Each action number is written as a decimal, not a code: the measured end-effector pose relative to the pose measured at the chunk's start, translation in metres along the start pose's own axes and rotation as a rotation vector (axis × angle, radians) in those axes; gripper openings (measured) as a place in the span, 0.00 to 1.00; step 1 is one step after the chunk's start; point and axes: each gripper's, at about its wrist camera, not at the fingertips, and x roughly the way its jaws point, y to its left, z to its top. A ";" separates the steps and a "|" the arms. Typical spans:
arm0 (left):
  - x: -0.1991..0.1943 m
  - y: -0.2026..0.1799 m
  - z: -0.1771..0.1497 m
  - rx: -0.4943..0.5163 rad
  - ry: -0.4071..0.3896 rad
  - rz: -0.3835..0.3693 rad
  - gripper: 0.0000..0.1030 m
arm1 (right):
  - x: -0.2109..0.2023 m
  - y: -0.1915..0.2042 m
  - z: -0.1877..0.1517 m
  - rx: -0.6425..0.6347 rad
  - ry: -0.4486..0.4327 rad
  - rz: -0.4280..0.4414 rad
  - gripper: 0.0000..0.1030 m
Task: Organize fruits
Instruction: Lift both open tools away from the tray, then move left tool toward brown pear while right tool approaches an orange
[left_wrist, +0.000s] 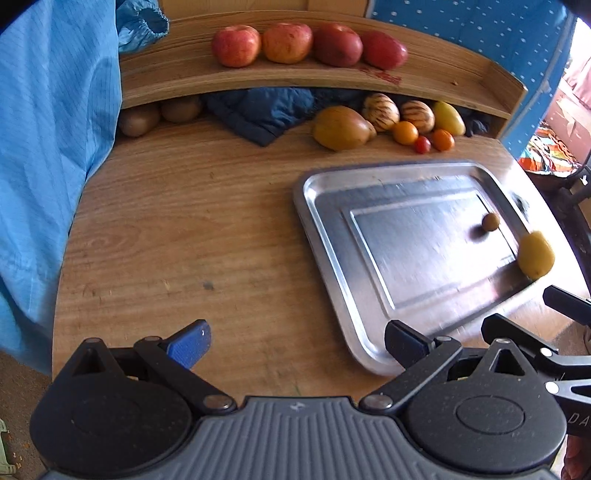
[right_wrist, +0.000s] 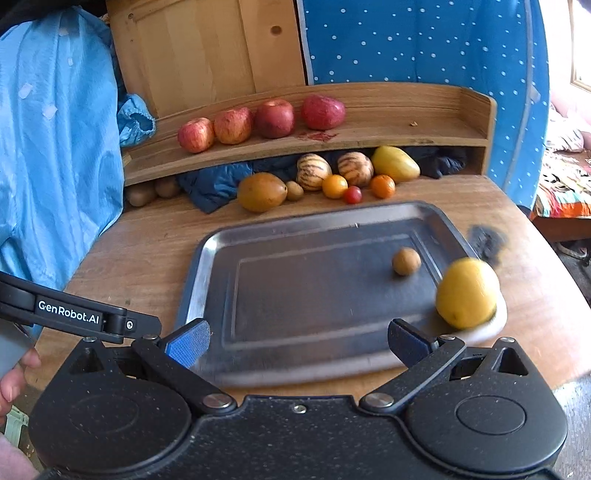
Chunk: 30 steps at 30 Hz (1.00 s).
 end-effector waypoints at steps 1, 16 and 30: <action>0.003 0.002 0.006 -0.002 -0.001 -0.002 0.99 | 0.005 0.000 0.005 -0.001 -0.002 -0.003 0.99; 0.064 0.013 0.110 0.091 0.008 -0.086 0.99 | 0.076 -0.001 0.057 0.054 -0.013 -0.117 0.99; 0.105 -0.018 0.150 0.317 -0.087 -0.197 0.99 | 0.102 -0.037 0.112 0.154 -0.025 -0.181 0.98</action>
